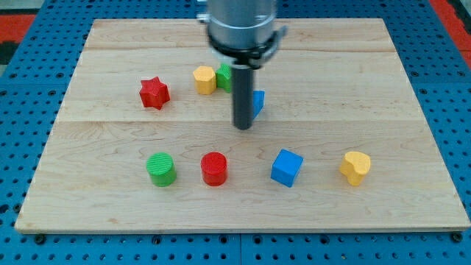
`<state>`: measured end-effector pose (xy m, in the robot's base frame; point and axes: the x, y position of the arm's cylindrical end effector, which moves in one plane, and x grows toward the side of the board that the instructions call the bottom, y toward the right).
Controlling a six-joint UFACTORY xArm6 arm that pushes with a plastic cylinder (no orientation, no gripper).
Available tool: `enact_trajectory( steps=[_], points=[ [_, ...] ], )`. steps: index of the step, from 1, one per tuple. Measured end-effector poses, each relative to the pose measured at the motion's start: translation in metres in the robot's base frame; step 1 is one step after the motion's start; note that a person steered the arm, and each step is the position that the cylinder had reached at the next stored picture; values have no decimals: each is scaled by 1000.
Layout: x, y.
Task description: Move the triangle close to the red star
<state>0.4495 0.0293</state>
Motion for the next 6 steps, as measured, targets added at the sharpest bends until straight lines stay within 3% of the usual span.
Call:
enact_trajectory(
  steps=[2,3,4,5,6],
  points=[
    [-36,74],
    [-46,33],
    [-31,-25],
    [-51,-91],
    [-86,-103]
  ],
)
